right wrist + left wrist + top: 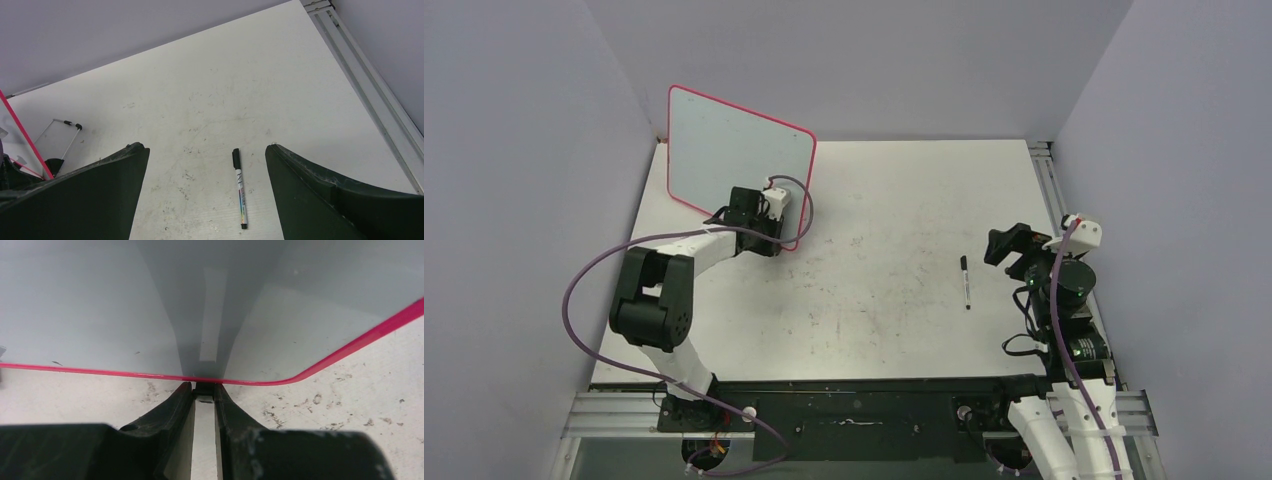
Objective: Write a sentence on the whiteboard
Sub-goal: Move the whiteboard to the center of the board.
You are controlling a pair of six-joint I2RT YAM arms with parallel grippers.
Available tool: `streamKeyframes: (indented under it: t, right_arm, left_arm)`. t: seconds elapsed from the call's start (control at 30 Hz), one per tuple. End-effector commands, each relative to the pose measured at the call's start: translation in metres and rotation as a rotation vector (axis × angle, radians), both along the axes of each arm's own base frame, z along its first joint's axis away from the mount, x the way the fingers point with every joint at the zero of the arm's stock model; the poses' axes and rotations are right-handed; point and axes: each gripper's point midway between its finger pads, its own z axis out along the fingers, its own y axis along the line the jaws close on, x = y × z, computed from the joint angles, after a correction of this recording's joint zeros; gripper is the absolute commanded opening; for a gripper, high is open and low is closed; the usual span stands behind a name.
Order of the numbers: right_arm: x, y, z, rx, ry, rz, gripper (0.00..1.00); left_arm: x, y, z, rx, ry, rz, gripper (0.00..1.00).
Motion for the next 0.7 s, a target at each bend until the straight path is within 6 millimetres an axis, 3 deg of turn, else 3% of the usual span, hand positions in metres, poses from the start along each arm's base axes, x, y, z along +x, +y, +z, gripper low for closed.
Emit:
streamKeyframes:
  t: [0.0,0.67]
  right_arm:
    - [0.003,0.005,0.021,-0.003,-0.078,0.031,0.90]
    - [0.010,0.029,0.015,0.003,-0.058,0.168,0.90]
  left_arm:
    - [-0.004,-0.019,0.024,-0.034,-0.049,-0.029,0.00]
    - [-0.047,-0.069,0.011,-0.017,0.032,-0.120,0.00]
